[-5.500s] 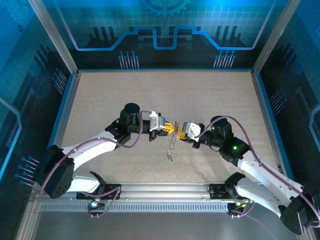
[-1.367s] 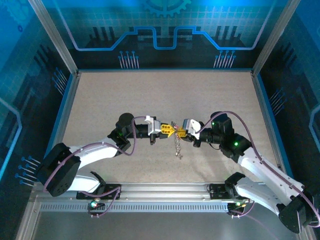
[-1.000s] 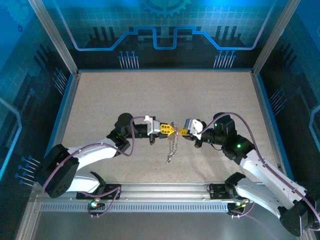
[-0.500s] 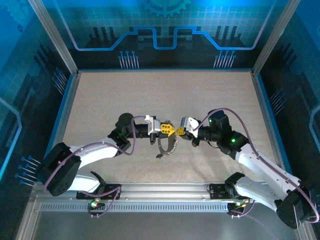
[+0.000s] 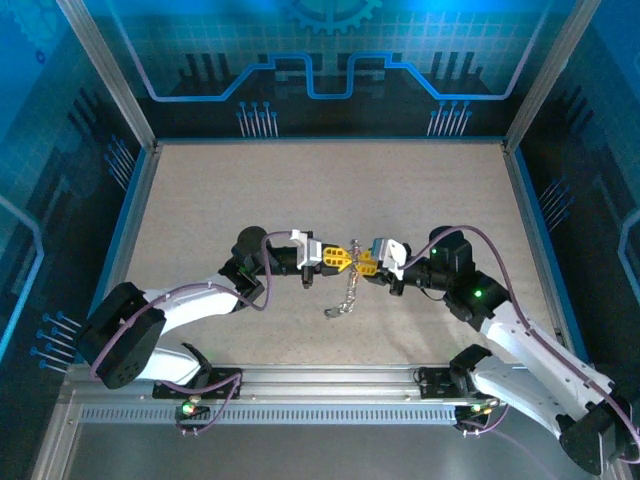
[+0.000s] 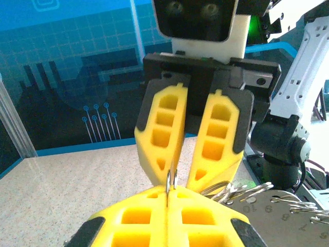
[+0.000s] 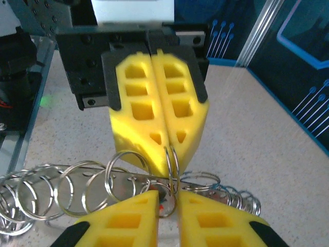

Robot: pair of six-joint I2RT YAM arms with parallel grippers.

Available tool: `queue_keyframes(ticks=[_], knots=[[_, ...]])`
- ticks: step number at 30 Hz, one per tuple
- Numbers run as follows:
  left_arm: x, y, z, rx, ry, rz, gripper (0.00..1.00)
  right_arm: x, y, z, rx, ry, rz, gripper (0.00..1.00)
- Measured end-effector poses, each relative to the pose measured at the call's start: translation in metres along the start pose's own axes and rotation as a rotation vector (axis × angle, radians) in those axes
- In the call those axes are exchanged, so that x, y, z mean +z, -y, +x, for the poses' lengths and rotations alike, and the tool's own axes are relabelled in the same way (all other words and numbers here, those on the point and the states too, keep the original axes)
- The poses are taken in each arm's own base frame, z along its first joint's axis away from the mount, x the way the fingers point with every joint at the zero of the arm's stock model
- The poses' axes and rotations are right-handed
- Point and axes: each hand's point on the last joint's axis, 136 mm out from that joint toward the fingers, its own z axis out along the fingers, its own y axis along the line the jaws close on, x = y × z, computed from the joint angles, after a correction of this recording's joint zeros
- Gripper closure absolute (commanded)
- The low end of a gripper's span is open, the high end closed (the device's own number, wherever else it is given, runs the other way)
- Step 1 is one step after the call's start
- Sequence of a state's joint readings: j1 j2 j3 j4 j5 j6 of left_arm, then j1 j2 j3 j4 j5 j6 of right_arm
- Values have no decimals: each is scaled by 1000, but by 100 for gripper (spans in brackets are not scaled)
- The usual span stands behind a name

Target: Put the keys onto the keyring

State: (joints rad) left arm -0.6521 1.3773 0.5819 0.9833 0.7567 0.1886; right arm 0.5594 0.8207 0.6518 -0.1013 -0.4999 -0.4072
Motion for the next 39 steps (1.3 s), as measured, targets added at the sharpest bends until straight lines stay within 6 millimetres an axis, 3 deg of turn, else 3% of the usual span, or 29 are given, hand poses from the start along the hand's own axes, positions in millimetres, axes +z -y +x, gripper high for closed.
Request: queue_keyframes(ticks=[15, 23, 25, 34, 39], knots=[[0, 0, 0, -5, 1, -1, 100, 3, 1, 0, -6, 16, -8, 81], [0, 0, 0, -4, 2, -1, 100, 5, 2, 0, -2, 21, -16, 95], [0, 0, 0, -1, 0, -3, 89, 5, 2, 0, -2, 20, -14, 99], [-3, 3, 17, 49, -155, 3, 77, 5, 1, 15, 25, -86, -31, 100], [-8, 0, 18, 85, -252, -5, 75, 7, 3, 13, 1, -148, -30, 100]])
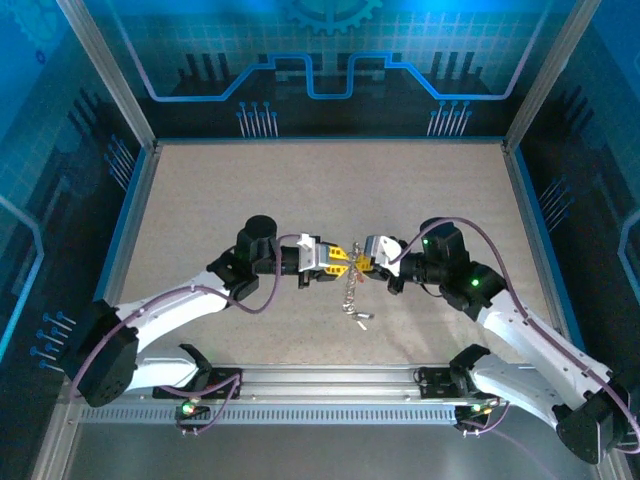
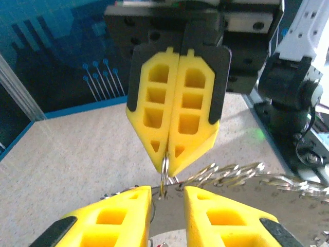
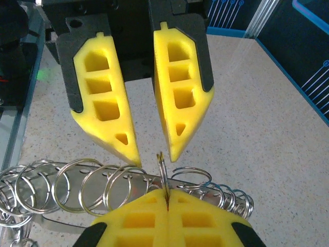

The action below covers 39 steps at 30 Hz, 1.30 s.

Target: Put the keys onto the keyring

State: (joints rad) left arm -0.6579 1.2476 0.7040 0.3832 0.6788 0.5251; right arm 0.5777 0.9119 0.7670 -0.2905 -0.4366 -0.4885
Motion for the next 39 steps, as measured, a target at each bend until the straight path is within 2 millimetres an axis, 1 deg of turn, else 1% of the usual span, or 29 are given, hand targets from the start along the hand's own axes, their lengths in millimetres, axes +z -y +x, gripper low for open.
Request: queue_keyframes(ticks=[7, 15, 24, 25, 26, 28, 29, 32, 33, 34, 35, 36, 39], knots=[[-2, 0, 10, -26, -95, 7, 74, 11, -4, 7, -15, -85, -23, 100], [-2, 0, 12, -60, -113, 15, 80, 19, -5, 15, -16, -139, -29, 100], [3, 0, 22, -101, -145, 30, 78, 22, -6, 17, -16, -146, -36, 100], [4, 0, 24, -104, -149, 31, 80, 22, -6, 17, -15, -147, -37, 100], [4, 0, 25, -107, -152, 31, 84, 23, -6, 17, -15, -149, -38, 100], [5, 1, 27, -111, -159, 36, 96, 23, -6, 18, -13, -152, -36, 100], [5, 2, 28, -113, -162, 37, 100, 23, -5, 19, -14, -154, -33, 100], [5, 1, 29, -119, -168, 34, 100, 23, -5, 19, -14, -157, -29, 100], [5, 1, 29, -118, -168, 34, 100, 23, -5, 19, -14, -157, -29, 97], [5, 1, 30, -117, -168, 34, 100, 23, -5, 19, -14, -157, -29, 88], [5, 1, 29, -115, -169, 34, 100, 23, -4, 19, -13, -156, -28, 83], [5, 1, 29, -112, -167, 32, 100, 24, -4, 18, -11, -154, -28, 81], [5, 0, 29, -105, -164, 23, 100, 21, -1, 10, -26, -120, -12, 80]])
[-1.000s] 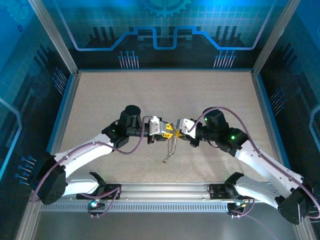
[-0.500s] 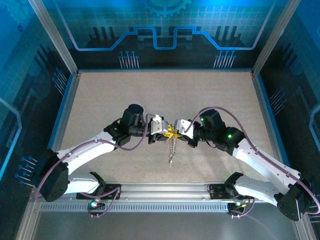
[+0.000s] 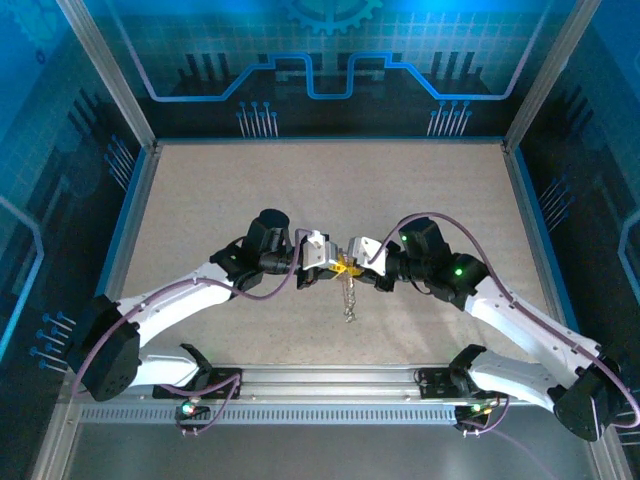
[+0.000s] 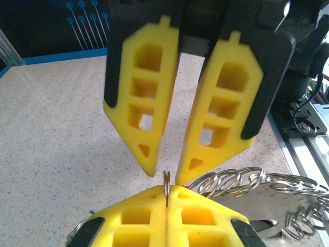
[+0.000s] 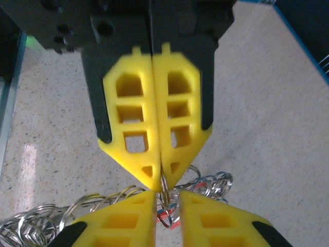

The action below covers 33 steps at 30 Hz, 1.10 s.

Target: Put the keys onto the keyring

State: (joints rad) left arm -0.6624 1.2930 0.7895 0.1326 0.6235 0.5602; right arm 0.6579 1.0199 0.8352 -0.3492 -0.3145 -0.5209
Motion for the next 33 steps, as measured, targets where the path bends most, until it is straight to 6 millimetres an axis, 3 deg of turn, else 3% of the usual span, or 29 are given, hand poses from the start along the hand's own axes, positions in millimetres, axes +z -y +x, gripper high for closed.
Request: queue_keyframes(ticks=[5, 12, 33], knots=[[-5, 6, -4, 44, 52, -11, 100, -12, 5, -12, -12, 61, 19, 79], [-9, 11, -11, 85, 136, -15, 100, -14, -4, -18, -14, 98, -33, 74], [-21, 11, -39, 83, 303, -28, 100, -9, -11, -20, -13, 124, -88, 86]])
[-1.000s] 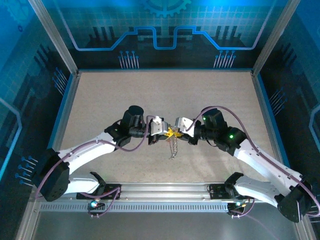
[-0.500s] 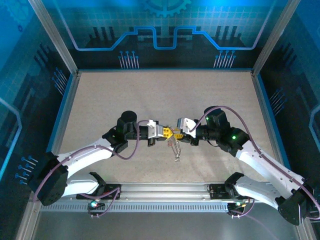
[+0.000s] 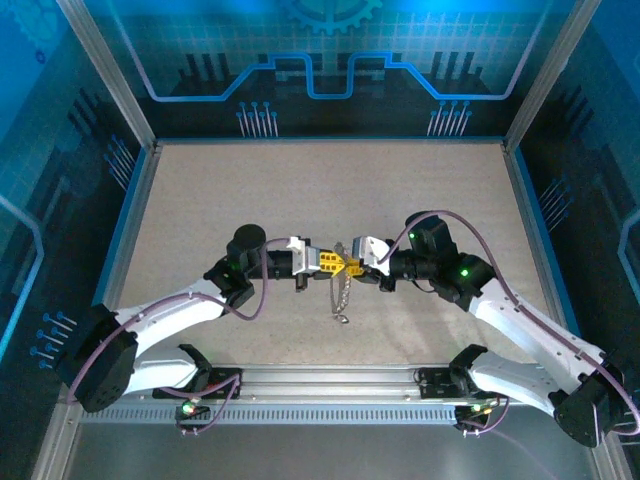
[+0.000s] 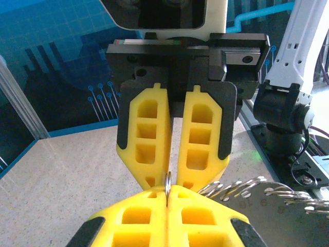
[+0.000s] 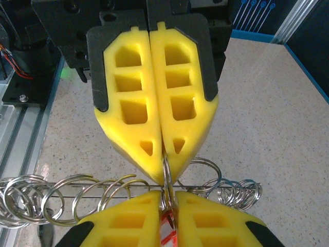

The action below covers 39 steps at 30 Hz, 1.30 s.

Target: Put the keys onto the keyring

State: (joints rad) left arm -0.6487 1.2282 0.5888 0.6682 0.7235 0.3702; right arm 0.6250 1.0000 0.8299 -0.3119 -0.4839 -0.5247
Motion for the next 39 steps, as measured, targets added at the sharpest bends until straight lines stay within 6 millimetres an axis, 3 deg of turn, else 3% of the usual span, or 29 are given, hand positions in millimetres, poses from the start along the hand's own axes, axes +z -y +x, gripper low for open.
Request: queue_keyframes(ticks=[4, 10, 14, 15, 18, 28, 39], knots=[[2, -2, 0, -9, 27, 0, 100, 0, 1, -1, 2, 11, -7, 87], [4, -6, 2, -24, 51, -7, 100, 0, 3, 1, 16, 8, -2, 97], [4, -6, 4, -26, 51, -13, 84, 0, 4, 2, 17, 2, 3, 100], [4, -7, 5, -19, 43, -20, 77, 0, 4, 3, 18, -2, 4, 100], [0, -9, 15, -21, -28, -50, 72, 2, 1, 10, 16, -36, -6, 100], [-9, -8, 33, -34, -265, -41, 72, 11, 0, 16, -67, -205, -11, 100], [-8, -5, 41, -80, -307, -19, 77, 18, 3, 25, -82, -303, -7, 100]])
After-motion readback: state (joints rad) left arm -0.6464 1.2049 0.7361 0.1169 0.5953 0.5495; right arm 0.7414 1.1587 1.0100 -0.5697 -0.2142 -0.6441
